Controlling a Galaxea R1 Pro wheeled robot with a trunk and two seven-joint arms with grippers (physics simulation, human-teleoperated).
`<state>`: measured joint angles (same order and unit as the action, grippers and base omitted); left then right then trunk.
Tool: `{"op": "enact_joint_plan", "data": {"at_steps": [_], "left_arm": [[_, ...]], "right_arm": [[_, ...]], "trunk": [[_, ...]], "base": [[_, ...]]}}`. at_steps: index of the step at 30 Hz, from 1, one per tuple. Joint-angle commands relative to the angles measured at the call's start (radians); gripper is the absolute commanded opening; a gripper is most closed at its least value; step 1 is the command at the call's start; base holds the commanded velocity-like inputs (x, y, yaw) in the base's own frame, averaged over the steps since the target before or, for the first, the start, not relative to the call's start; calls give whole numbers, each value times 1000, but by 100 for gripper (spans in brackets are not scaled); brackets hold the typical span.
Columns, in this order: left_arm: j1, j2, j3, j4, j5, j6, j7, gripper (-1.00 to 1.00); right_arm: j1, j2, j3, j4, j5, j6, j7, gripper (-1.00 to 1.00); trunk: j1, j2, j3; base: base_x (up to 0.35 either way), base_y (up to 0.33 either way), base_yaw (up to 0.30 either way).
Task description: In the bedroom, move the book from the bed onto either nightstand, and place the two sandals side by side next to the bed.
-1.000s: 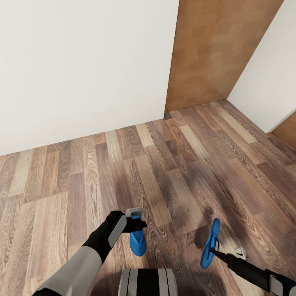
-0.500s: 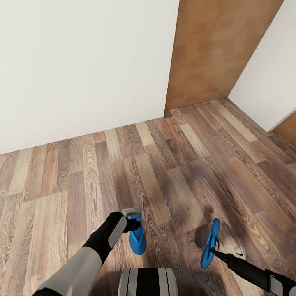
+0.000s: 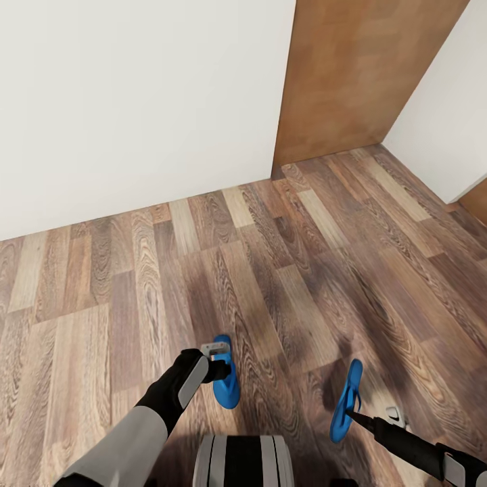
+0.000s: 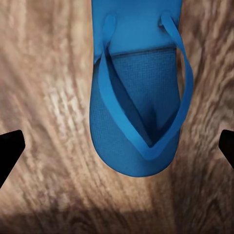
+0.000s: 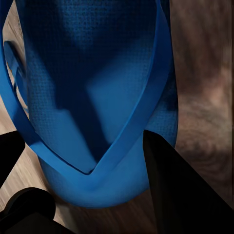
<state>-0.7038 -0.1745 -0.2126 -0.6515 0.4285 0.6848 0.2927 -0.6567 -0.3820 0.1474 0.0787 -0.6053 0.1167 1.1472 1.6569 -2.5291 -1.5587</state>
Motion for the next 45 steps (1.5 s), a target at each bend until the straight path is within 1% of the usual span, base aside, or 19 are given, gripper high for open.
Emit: {"op": "enact_joint_plan", "data": {"at_steps": [1,3,12,26,37,40,45], "left_arm": [[0,0,-2,-1,10,2,9,100],[0,0,-2,-1,10,2,8,100],[0,0,-2,-1,10,2,4,100],[0,0,-2,-1,10,2,3,100],[0,0,-2,-2,10,1,3,100],[0,0,-2,-2,10,2,3,100],[0,0,-2,-2,9,2,3,100]], "right_arm": [[-1,0,6,3,-12,12,3,-100],[-1,0,6,3,-12,12,3,-100],[-1,0,6,3,-12,12,3,-100],[-1,0,6,3,-12,12,3,-100],[-1,0,6,3,-12,12,3,-100],[-1,0,6,3,-12,12,3,-100],[-1,0,6,3,-12,12,3,-100]], "trunk": [[0,-1,-5],[1,-1,-12],[1,-1,-12],[7,-4,-66],[7,-4,-66],[9,-5,-78],[9,-5,-78]], "base": [[0,0,0],[0,0,0],[0,0,0],[0,0,0],[0,0,0],[0,0,0],[0,0,0]]}}
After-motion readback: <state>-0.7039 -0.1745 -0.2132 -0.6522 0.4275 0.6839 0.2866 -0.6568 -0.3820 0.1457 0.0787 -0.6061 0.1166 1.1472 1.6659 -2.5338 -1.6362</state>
